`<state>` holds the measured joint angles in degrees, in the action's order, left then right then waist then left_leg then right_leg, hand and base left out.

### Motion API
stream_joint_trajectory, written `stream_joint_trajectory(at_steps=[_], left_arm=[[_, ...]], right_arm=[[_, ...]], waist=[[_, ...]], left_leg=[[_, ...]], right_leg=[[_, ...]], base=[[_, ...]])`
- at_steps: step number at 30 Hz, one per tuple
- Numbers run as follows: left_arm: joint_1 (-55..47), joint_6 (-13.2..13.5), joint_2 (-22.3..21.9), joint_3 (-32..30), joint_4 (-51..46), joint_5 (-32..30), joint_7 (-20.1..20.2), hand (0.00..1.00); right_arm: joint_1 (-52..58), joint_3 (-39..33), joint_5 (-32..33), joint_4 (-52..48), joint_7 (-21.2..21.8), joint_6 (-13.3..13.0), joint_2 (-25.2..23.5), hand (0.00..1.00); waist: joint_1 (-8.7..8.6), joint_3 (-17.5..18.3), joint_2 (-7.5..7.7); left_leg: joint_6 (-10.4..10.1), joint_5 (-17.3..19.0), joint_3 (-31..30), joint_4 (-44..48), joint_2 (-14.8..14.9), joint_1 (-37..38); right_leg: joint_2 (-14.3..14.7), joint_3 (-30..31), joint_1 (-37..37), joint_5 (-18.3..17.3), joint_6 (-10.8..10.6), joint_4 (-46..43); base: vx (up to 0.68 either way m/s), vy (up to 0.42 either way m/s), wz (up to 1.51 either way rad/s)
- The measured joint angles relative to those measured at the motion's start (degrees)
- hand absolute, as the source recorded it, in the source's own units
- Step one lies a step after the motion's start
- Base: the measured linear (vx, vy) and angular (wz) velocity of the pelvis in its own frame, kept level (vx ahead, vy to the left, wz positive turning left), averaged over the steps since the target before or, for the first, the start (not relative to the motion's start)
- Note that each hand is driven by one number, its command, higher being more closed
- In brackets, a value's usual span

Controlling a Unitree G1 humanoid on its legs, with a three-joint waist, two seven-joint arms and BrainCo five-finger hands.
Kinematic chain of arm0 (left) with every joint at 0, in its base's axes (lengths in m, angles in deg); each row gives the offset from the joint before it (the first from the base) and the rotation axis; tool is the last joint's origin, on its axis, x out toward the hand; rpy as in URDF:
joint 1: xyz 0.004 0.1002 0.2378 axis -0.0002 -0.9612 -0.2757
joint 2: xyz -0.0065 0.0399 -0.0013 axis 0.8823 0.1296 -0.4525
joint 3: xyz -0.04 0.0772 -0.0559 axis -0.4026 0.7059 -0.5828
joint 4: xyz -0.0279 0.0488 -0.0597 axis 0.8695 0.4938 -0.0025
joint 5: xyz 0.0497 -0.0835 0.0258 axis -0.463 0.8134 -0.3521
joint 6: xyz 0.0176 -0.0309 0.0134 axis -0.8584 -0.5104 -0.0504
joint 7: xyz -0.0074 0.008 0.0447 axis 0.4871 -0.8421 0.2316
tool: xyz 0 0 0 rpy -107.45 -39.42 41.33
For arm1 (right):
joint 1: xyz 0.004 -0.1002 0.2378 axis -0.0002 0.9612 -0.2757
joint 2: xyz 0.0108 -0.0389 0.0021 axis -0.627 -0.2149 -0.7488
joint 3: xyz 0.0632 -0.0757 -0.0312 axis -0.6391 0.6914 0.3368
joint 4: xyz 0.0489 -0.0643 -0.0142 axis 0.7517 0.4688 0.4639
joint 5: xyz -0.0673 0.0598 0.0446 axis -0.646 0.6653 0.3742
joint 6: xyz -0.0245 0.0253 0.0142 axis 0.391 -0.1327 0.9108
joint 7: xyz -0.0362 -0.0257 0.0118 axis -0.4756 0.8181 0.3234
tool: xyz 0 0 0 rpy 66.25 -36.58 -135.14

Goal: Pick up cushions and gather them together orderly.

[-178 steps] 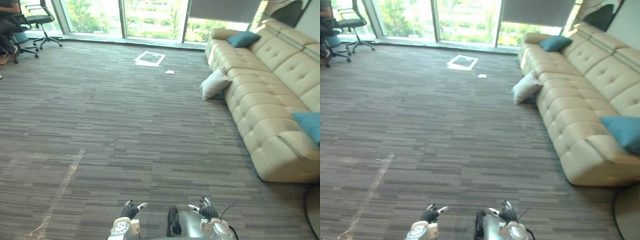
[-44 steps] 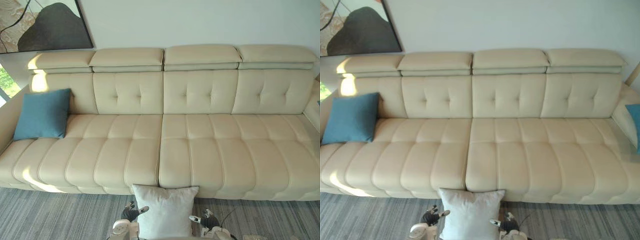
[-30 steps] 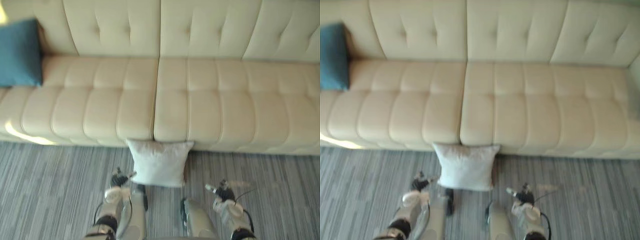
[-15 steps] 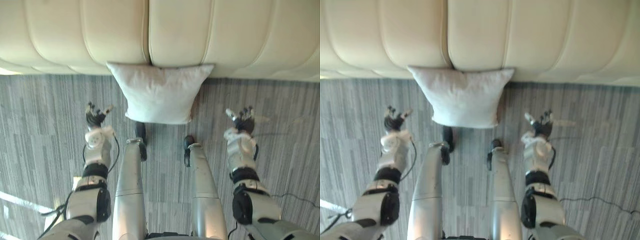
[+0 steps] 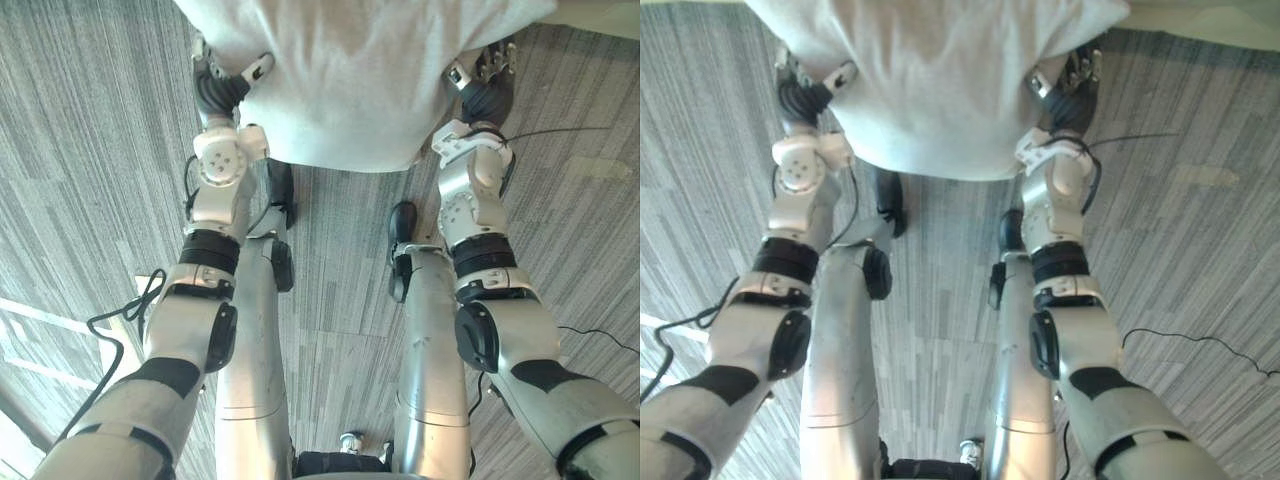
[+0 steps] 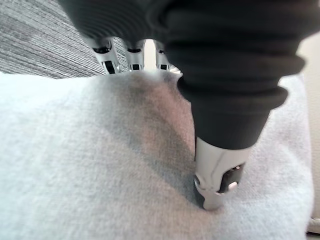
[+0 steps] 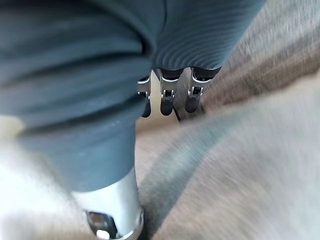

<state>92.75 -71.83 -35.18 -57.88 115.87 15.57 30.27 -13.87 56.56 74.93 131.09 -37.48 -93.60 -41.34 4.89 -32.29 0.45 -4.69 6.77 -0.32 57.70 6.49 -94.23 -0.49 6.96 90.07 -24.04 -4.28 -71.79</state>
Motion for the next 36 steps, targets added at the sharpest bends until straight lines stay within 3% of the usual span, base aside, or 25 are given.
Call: stream_joint_trajectory(at_steps=[8, 14, 17, 19, 20, 25, 26, 30, 32, 36], left_arm=[[-3.2, 0.2, -1.7, 1.1, -8.4, 3.6, -6.6, 1.0], [-9.8, 1.1, -2.0, 3.5, -14.2, 4.2, -7.5, 1.0], [-15.4, 2.3, -3.4, 5.0, -17.9, 4.1, -7.6, 1.0], [-22.5, 5.2, -5.7, 6.6, -22.3, 3.5, -7.5, 1.0], [-24.5, 6.0, -6.5, 7.1, -24.2, 3.5, -7.5, 1.0], [-34.0, 6.7, -7.5, 9.7, -29.7, 3.7, -7.0, 1.0], [-38.3, 6.8, -8.6, 11.3, -32.3, 3.7, -6.3, 1.0], [-48.1, 7.3, -9.1, 14.0, -39.2, 4.0, -4.7, 1.0], [-55.4, 8.0, -9.2, 15.3, -44.0, 4.9, -3.5, 1.0], [-62.1, 9.7, -8.1, 17.4, -49.2, 6.1, -1.3, 1.0]], right_arm=[[4.2, 4.8, 0.0, -5.0, -2.2, -0.9, -0.6, 1.0], [13.7, 8.7, 0.0, -12.0, -2.3, -0.3, -1.1, 1.0], [20.2, 8.8, -0.6, -17.1, -2.4, -0.2, -3.3, 1.0], [27.3, 9.3, -1.6, -23.9, -2.4, -0.9, -4.1, 1.0], [29.5, 9.4, -3.4, -27.3, -2.4, -1.5, -4.1, 1.0], [39.4, 11.1, -5.7, -35.3, -2.4, -2.1, -5.2, 1.0], [44.1, 11.2, -5.9, -37.9, -2.4, -2.1, -5.5, 1.0], [54.3, 13.5, -7.4, -44.6, -2.2, -2.1, -5.5, 1.0], [61.6, 15.6, -7.6, -49.7, -1.4, -2.2, -5.5, 1.0], [68.3, 17.0, -7.6, -54.3, 0.7, -2.8, -4.7, 1.0]], waist=[[-0.48, -0.4, -0.05], [-1.47, -0.2, 0.16], [-1.66, 1.0, 0.3], [-1.75, 7.8, 0.52], [-1.85, 8.1, 0.65], [-2.18, 8.1, 0.69], [-2.12, 8.9, 0.92], [-2.16, 13.0, 1.93], [-1.99, 17.3, 2.44], [-1.67, 20.8, 2.5]], left_leg=[[-0.1, 0.0, -0.4, 2.4, -0.5, -1.5], [-0.1, -0.1, -0.7, 2.5, -0.3, 4.3], [-0.5, 0.4, -1.2, 0.1, 0.7, 13.0], [-1.1, -0.2, -0.9, -5.1, 1.1, 16.5], [-1.1, -1.0, -0.3, -8.5, 1.2, 20.6], [-1.9, -3.0, 0.2, -16.4, 1.2, 35.5], [-2.0, -3.1, 0.6, -20.2, 1.0, 42.4], [-2.1, -3.2, 1.8, -27.1, 0.5, 53.7], [-2.1, -3.2, 2.5, -31.9, 0.3, 61.0], [-1.3, -2.7, 3.5, -35.9, 0.1, 69.0]], right_leg=[[-0.4, -0.5, 1.0, -0.5, 0.0, -2.2], [-0.2, -0.8, -4.8, -0.6, -0.2, -2.2], [0.5, -1.6, -13.8, -0.2, 0.5, 1.2], [0.5, -2.0, -16.6, 0.6, 1.4, 6.0], [0.4, -1.9, -20.0, 1.3, 1.6, 8.8], [0.3, -3.0, -35.0, 3.5, 2.3, 17.3], [-0.3, -3.4, -41.9, 3.5, 2.3, 21.0], [-1.1, -3.5, -53.1, 3.8, 2.3, 28.2], [-1.6, -3.7, -60.9, 4.4, 1.8, 34.1], [-2.1, -3.8, -70.5, 6.2, 0.7, 42.2]], base=[[-0.01, 0.028, 0.03], [-0.01, 0.011, -0.03], [0.01, -0.04, -0.18], [0.06, -0.041, -0.07], [0.1, -0.07, 0.0], [0.13, -0.05, -0.01], [0.2, -0.034, 0.1], [0.2, -0.01, 0.04], [0.23, 0.011, 0.02], [0.21, 0.064, -0.05]])
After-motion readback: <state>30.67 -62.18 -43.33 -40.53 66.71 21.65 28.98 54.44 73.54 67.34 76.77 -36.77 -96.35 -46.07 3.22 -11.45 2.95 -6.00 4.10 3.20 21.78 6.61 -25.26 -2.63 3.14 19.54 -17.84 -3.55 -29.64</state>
